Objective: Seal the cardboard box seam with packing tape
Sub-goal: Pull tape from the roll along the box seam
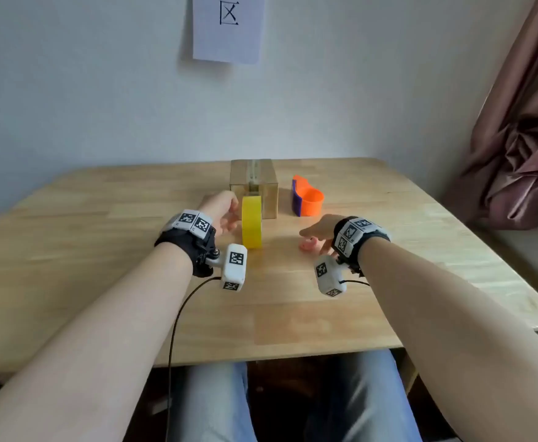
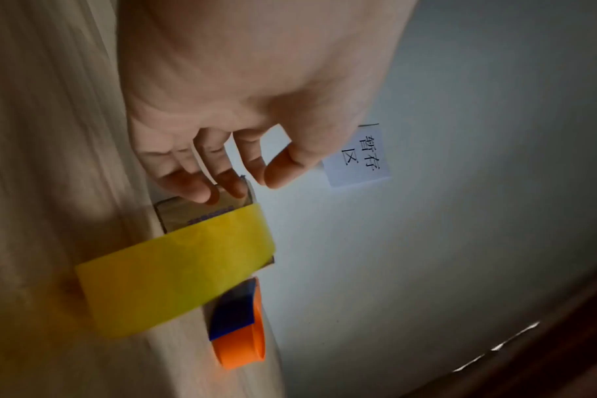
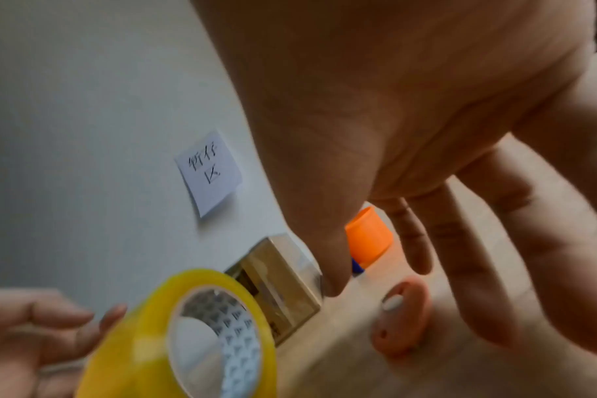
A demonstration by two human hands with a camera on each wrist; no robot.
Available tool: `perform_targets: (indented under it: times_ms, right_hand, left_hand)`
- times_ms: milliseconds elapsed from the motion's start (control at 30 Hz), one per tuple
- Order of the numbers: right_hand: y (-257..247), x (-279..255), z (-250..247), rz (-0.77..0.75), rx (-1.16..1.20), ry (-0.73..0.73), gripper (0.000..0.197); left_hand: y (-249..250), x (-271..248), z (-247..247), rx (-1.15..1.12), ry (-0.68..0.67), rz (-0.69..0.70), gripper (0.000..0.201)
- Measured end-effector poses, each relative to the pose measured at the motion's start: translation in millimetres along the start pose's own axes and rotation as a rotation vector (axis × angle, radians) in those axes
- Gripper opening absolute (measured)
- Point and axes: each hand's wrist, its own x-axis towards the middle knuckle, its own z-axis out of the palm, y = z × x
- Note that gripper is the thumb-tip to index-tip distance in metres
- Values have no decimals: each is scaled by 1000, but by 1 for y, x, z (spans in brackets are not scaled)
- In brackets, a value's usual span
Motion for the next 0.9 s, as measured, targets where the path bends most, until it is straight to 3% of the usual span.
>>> perform_targets:
  times_ms: [67, 200, 300, 400, 467, 633, 767, 900]
  right_hand:
    - [-1, 18, 3, -6, -78, -3, 40]
    - [-13, 35, 5, -62, -79, -81, 16]
    - [-27, 48, 0, -153, 49, -115, 14]
    - [-40, 57, -7, -267, 236, -14, 13]
    - [-46, 63, -15, -366, 201, 68, 15]
    - [-63, 64, -30, -528, 254, -29, 13]
    - [-82, 63, -36, -687, -38, 126, 22]
    - [-97, 65, -36, -716, -241, 130, 32]
  left_hand:
    - [0, 18, -1, -5, 11, -42, 12]
    - [-6, 48, -4, 15, 19, -102, 11]
    - [-5, 62, -4, 35, 20, -106, 12]
    - [-3, 71, -8, 36, -11, -104, 13]
    - [-4, 76, -9, 45, -56, -105, 19]
    - [-8, 81, -8, 89, -207, -107, 51]
    - [-7, 82, -2, 34, -281, -105, 32]
    - [-12, 84, -4, 27, -332, -88, 31]
